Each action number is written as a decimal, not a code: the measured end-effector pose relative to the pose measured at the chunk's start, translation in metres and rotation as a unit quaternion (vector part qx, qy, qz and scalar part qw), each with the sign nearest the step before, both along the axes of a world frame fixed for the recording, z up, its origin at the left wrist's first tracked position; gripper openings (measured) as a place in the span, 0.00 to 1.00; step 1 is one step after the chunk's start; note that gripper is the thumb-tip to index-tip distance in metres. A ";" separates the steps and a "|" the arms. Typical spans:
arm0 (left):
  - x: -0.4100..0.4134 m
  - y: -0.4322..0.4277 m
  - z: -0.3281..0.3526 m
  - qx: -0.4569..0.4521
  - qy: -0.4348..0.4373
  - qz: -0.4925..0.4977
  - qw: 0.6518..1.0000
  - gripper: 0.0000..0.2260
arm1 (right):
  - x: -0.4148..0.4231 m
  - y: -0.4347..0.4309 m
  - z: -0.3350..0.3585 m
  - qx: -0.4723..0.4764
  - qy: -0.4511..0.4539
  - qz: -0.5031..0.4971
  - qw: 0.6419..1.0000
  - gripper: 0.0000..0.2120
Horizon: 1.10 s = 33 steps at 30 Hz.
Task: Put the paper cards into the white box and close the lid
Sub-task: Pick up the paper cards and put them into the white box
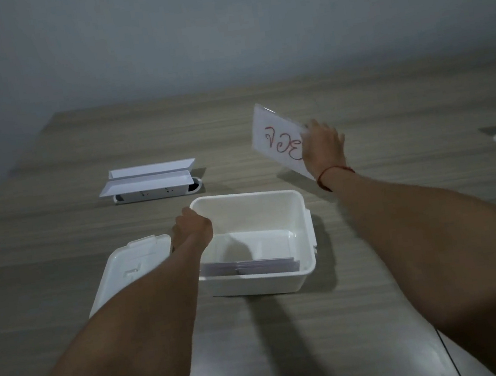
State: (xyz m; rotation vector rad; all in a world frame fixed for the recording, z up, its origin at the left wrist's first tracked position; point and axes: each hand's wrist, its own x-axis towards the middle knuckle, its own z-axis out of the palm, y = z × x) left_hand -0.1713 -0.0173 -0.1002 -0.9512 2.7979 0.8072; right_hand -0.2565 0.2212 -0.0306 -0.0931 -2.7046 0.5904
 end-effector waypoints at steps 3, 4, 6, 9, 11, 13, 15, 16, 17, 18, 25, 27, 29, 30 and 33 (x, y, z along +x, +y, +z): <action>0.009 0.001 0.001 0.020 -0.012 -0.012 1.000 0.16 | 0.009 -0.014 0.026 -0.038 0.043 0.025 0.998 0.15; 0.012 0.001 0.000 0.024 -0.012 -0.013 1.000 0.17 | 0.013 -0.018 0.030 -0.048 0.050 0.033 0.997 0.16; 0.017 -0.001 -0.001 0.031 -0.008 -0.011 0.999 0.18 | 0.023 -0.025 0.032 -0.065 0.045 0.057 0.995 0.17; 0.023 -0.004 -0.003 0.050 0.008 -0.019 0.999 0.18 | 0.044 -0.034 0.018 -0.099 -0.006 0.098 0.990 0.19; 0.025 -0.009 -0.006 0.060 0.026 -0.030 0.997 0.16 | 0.060 -0.038 0.001 -0.101 -0.034 0.119 0.987 0.19; 0.028 -0.013 -0.008 0.070 0.047 -0.033 0.996 0.14 | 0.074 -0.042 -0.017 -0.090 -0.059 0.141 0.984 0.19; 0.032 -0.015 -0.010 0.085 0.069 -0.032 0.993 0.11 | 0.085 -0.044 -0.031 -0.082 -0.091 0.156 0.980 0.19; 0.035 -0.015 -0.010 0.093 0.079 -0.029 0.992 0.10 | 0.089 -0.045 -0.036 -0.079 -0.108 0.163 0.978 0.19; 0.036 -0.015 -0.011 0.100 0.087 -0.026 0.991 0.10 | 0.093 -0.045 -0.041 -0.078 -0.123 0.168 0.975 0.20; 0.037 -0.015 -0.012 0.106 0.093 -0.022 0.990 0.12 | 0.098 -0.046 -0.046 -0.079 -0.135 0.174 0.972 0.20; 0.036 -0.016 -0.016 0.112 0.081 -0.013 0.990 0.16 | 0.122 -0.056 -0.063 -0.082 -0.250 0.199 0.944 0.27; 0.036 -0.016 -0.016 0.106 0.079 -0.014 0.991 0.15 | 0.123 -0.059 -0.063 -0.069 -0.288 0.208 0.932 0.30; 0.037 -0.016 -0.017 0.104 0.079 -0.014 0.991 0.15 | 0.124 -0.061 -0.064 -0.040 -0.336 0.221 0.915 0.29; 0.038 -0.016 -0.017 0.104 0.079 -0.015 0.991 0.14 | 0.125 -0.061 -0.065 -0.035 -0.354 0.220 0.908 0.28; 0.039 -0.015 -0.017 0.101 0.078 -0.012 0.992 0.14 | 0.126 -0.057 -0.060 -0.013 -0.307 0.189 0.933 0.19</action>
